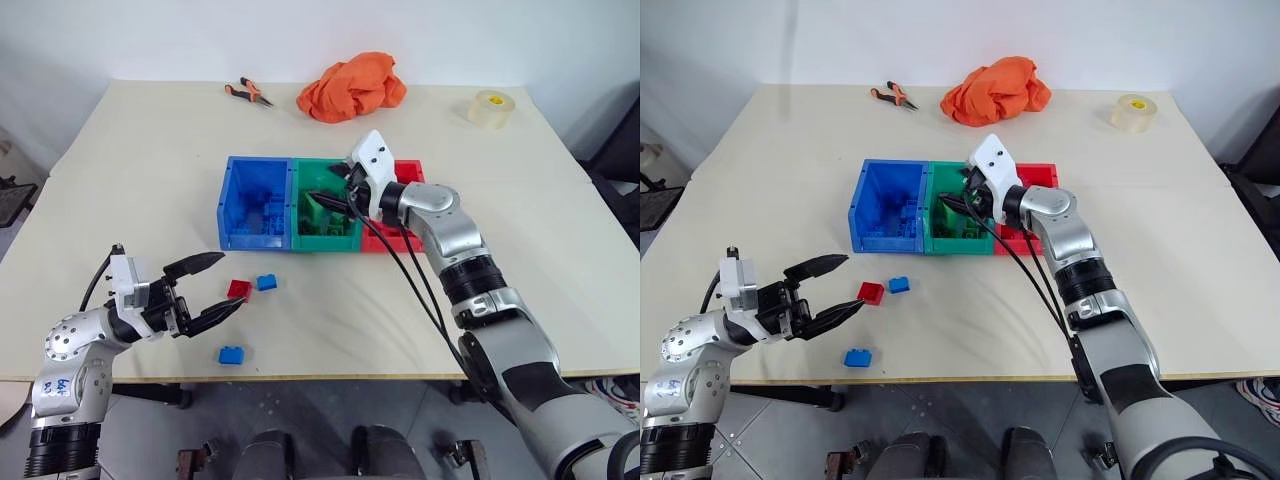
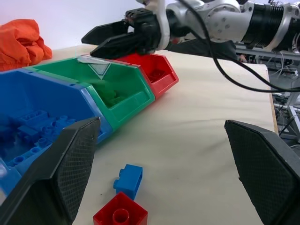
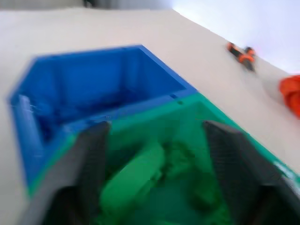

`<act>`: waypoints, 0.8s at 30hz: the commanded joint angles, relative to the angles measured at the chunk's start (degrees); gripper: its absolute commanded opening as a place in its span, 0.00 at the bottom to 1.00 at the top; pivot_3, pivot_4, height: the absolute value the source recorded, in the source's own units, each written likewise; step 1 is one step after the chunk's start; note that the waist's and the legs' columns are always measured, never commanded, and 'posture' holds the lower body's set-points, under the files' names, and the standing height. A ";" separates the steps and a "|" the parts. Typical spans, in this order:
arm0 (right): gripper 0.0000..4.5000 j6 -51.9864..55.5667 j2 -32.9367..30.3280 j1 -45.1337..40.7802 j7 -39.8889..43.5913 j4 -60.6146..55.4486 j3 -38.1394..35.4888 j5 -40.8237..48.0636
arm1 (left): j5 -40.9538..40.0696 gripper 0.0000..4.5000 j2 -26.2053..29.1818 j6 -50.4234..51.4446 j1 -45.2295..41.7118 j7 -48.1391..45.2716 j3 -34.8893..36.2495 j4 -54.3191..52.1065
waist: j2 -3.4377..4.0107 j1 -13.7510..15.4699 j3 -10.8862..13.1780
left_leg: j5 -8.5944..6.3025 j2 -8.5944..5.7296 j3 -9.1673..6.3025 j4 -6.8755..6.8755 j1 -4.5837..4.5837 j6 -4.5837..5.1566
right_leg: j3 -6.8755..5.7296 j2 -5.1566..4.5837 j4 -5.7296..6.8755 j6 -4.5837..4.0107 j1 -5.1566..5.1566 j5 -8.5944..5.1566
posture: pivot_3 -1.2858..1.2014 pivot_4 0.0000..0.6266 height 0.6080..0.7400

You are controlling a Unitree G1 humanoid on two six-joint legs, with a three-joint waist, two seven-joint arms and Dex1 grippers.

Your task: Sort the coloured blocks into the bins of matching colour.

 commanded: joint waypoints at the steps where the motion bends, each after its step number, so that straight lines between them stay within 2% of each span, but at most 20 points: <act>1: 0.99 -4.33 0.46 -1.31 -1.77 0.18 -2.05 -0.63 | -0.95 1.00 -0.26 -1.10 0.95 0.49 1.27 -2.52 | 0.00 -0.14 0.00 | 0.00 0.02 0.00 0.00 0.00 0.00 | 0.01 0.01 0.00 0.00 0.00 0.00 | 0.52 0.24 1.00; 6: 0.99 -6.97 -0.23 1.78 -4.12 -4.36 -2.88 -1.67 | -0.99 1.00 -0.38 -1.16 1.15 0.83 1.01 -2.59 | 0.01 -0.10 0.01 | 0.00 0.03 0.01 0.00 0.00 0.00 | 0.05 0.00 -0.01 0.00 0.00 0.00 | 0.52 0.24 1.00; 8: 0.99 -8.60 -0.87 7.10 -3.01 -13.76 -3.19 -0.29 | -0.94 1.00 -0.42 -0.98 0.74 0.84 0.75 -2.10 | 0.00 0.03 0.00 | 0.00 0.03 -0.02 -0.01 0.00 0.00 | 0.09 -0.01 -0.01 0.00 0.01 0.00 | 0.52 0.24 1.00; 11: 0.99 2.28 -4.46 17.76 4.61 -32.40 -3.49 8.47 | -1.00 1.00 -0.24 -0.32 0.08 0.86 0.57 -1.22 | 0.00 0.37 0.00 | -0.01 0.01 -0.23 -0.02 -0.03 -0.01 | 0.25 -0.04 0.00 0.00 0.06 0.00 | 0.52 0.24 1.00; 14: 0.99 10.13 -8.37 22.18 8.26 -40.29 -4.09 12.72 | -0.84 1.00 0.18 0.01 -0.14 1.12 0.94 -0.72 | 0.02 0.29 0.02 | -0.02 -0.04 -0.29 0.00 -0.08 0.00 | 0.42 -0.04 -0.10 0.01 0.12 0.01 | 0.52 0.24 1.00; 17: 0.99 15.26 -14.93 28.53 18.14 -48.21 -6.23 21.66 | -0.57 1.00 0.44 -0.04 0.18 2.21 1.77 -0.96 | 0.03 0.28 0.02 | -0.02 0.04 -0.16 -0.01 -0.04 0.00 | 0.45 -0.03 -0.28 0.00 0.15 0.00 | 0.52 0.24 1.00; 20: 0.99 17.61 -21.32 34.00 27.63 -50.92 -8.19 27.50 | -0.88 1.00 0.75 0.22 2.14 2.99 2.83 -2.47 | 0.02 0.35 0.01 | -0.06 0.08 -0.18 -0.09 0.03 -0.02 | 0.45 -0.07 -0.45 0.00 0.27 0.00 | 0.52 0.24 1.00; 24: 0.99 14.03 -27.40 37.67 36.24 -46.55 -8.05 25.84 | -1.05 1.00 1.35 0.70 7.63 3.29 4.73 -5.29 | 0.03 0.18 0.02 | -0.09 0.13 -0.11 -0.12 0.08 0.04 | 0.45 -0.15 -1.04 0.00 0.56 0.00 | 0.52 0.24 1.00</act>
